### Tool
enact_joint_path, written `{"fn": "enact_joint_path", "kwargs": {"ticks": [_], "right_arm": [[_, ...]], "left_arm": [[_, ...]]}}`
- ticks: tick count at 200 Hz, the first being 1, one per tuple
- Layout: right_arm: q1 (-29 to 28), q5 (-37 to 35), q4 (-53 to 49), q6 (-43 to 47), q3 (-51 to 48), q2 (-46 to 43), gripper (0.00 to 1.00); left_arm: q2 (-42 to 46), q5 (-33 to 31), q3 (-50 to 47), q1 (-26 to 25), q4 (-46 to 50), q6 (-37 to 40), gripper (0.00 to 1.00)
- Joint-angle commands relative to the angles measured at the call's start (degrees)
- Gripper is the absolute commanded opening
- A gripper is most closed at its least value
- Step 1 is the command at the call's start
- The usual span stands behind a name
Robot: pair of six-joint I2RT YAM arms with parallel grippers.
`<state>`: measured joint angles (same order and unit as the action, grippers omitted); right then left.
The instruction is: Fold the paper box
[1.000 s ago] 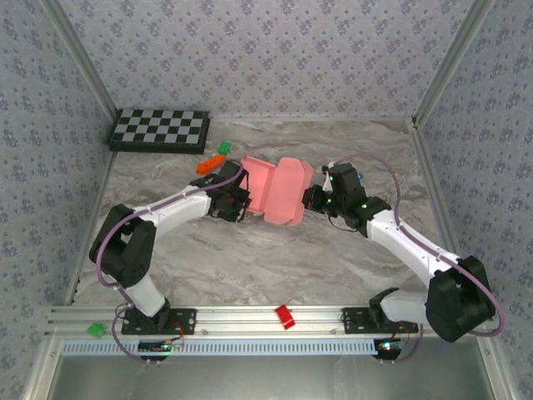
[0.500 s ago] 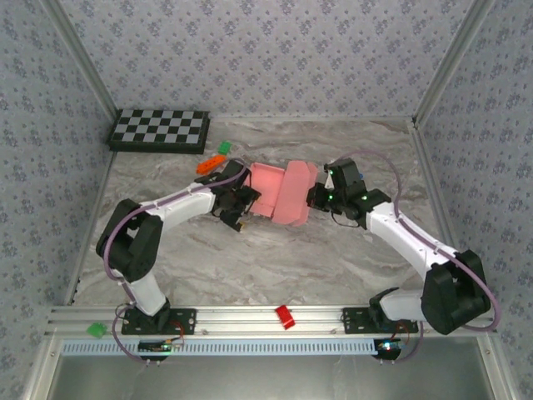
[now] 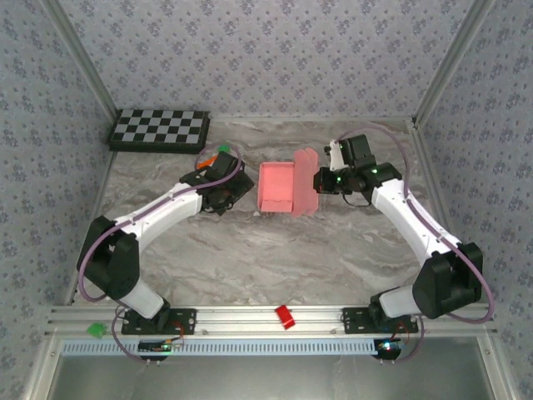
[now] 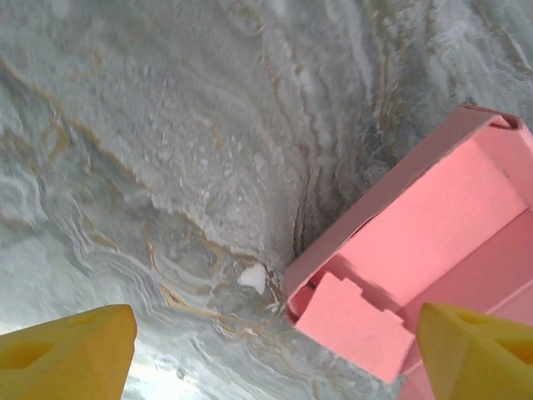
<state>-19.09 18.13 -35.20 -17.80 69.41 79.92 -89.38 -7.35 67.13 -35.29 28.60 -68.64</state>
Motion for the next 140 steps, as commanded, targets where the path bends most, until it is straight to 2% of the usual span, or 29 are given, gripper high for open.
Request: {"fn": "enact_joint_path", "kwargs": {"ticks": [1, 19, 55, 84, 140], "right_arm": [[0.4, 4.5, -7.0, 8.1, 5.1, 1.1, 0.00], [0.8, 6.3, -12.0, 12.0, 9.0, 3.1, 0.00], [1.4, 12.4, -19.8, 18.6, 15.1, 8.0, 0.00], [-0.2, 11.7, -25.2, 24.2, 18.7, 10.6, 0.00], [-4.0, 6.4, -30.6, 30.6, 22.4, 14.4, 0.00]], "left_arm": [[1.1, 0.5, 1.7, 3.0, 0.8, 15.0, 0.86], [1.3, 4.7, 1.3, 5.1, -1.1, 24.2, 0.85], [1.3, 2.8, 3.4, 7.1, 1.6, 36.5, 0.83], [0.9, 4.1, 3.9, 9.3, 2.6, 39.9, 0.77], [-3.3, 9.5, 4.5, 12.3, 3.7, 43.3, 0.52]]}}
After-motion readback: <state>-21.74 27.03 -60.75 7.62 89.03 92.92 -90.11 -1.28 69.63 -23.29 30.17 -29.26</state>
